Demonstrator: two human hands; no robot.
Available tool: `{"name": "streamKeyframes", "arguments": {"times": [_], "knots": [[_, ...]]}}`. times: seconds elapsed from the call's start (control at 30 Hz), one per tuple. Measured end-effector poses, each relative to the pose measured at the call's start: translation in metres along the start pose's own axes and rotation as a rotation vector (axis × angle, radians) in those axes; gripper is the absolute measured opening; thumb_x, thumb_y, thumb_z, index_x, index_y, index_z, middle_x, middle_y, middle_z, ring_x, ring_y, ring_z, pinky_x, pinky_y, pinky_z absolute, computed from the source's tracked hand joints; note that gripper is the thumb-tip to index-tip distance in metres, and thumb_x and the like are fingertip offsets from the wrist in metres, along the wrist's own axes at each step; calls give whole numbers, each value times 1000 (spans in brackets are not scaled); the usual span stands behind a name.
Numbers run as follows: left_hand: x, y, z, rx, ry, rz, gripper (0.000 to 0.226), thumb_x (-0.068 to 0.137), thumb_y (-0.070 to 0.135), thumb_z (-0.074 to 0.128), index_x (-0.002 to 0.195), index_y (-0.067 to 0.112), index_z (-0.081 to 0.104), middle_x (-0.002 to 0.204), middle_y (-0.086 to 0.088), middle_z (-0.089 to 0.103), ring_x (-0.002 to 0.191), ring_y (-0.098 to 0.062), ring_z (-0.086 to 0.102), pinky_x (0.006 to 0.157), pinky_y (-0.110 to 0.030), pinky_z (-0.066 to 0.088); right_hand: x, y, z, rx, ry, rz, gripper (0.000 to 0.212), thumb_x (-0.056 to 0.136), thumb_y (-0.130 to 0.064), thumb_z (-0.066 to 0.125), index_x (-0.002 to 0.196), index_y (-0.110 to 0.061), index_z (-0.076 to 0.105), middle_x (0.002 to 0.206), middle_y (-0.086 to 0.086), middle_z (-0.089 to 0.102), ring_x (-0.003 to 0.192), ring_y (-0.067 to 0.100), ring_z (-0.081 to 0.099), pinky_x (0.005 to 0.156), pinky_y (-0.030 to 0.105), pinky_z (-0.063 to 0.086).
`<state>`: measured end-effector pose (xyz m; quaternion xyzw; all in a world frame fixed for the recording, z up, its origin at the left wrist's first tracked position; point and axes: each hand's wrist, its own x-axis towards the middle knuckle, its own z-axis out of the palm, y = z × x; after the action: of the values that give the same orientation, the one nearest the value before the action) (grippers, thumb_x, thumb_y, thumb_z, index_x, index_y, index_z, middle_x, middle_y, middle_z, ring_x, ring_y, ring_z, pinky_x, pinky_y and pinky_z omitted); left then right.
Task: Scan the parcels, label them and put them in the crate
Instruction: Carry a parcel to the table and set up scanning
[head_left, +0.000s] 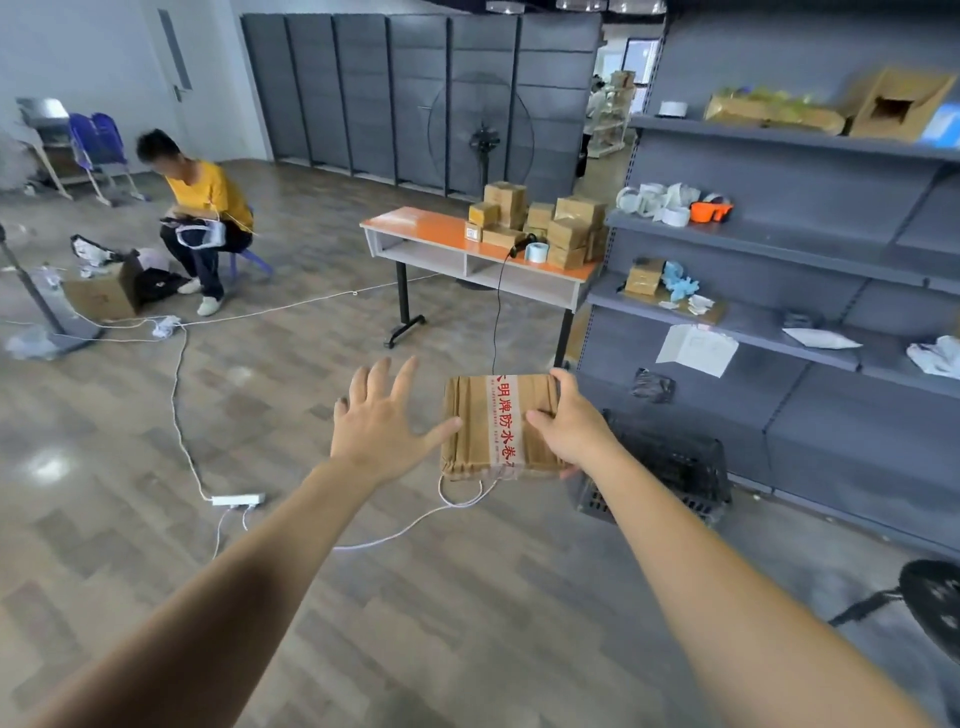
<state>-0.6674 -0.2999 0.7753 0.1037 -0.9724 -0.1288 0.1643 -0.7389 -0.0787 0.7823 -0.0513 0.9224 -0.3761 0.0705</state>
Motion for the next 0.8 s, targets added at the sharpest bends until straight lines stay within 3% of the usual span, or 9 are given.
{"name": "streamKeyframes", "arguments": {"times": [0.1,0.2,0.23,0.33,0.47,0.6,0.63,0.73,0.8], "knots": [[68,-21,20,-14,8,31,95,74,82,45,151,32,17,158,-6,17,146,-28,10,114,-50,25,67,-18,12,-15,35,-25,64,99,-32,54,151,-31,16,142,4,49,115,30,57,52,28,47],[141,-46,33,-51,-2,59,93,74,81,44,150,33,18,158,-5,17,146,-27,10,112,-50,24,128,-43,22,-7,61,-43,65,98,-31,57,151,-27,20,144,4,49,122,29,53,89,43,52],[165,-53,36,-64,-7,68,93,74,81,44,149,34,18,157,-5,18,146,-27,10,112,-50,24,148,-51,25,3,66,-44,65,97,-31,58,151,-26,21,144,3,49,122,28,53,94,46,51],[234,-72,43,-88,-17,96,92,73,81,44,149,34,19,157,-4,18,146,-27,10,112,-51,25,204,-71,34,22,76,-37,65,97,-31,58,150,-28,22,140,2,51,118,28,55,88,50,55],[312,-90,63,-102,-51,102,93,74,80,45,149,33,19,157,-3,16,146,-27,10,112,-52,25,282,-87,45,34,85,-30,65,96,-33,60,149,-30,22,136,0,54,107,23,57,80,43,57],[389,-104,93,-87,-73,116,91,76,79,46,149,32,20,157,-2,16,146,-28,11,113,-51,25,369,-91,58,69,78,-8,65,95,-34,60,148,-31,22,126,-3,59,99,22,60,80,48,57],[410,-106,102,-74,-84,123,91,76,79,46,149,33,19,157,-3,16,146,-28,10,113,-51,25,392,-91,62,69,77,-9,65,95,-34,61,148,-31,23,127,-5,58,99,22,61,77,46,58],[478,-109,130,-49,-100,134,91,76,79,45,149,34,16,158,-3,15,147,-28,9,114,-52,24,469,-87,69,71,90,-15,65,94,-36,61,147,-33,23,127,-4,56,78,11,58,47,24,49],[526,-108,146,-36,-104,134,89,76,79,45,148,36,15,158,-3,15,147,-29,9,114,-52,23,520,-85,68,88,93,7,64,94,-37,61,146,-36,23,123,-5,54,70,5,54,39,23,47]]}}
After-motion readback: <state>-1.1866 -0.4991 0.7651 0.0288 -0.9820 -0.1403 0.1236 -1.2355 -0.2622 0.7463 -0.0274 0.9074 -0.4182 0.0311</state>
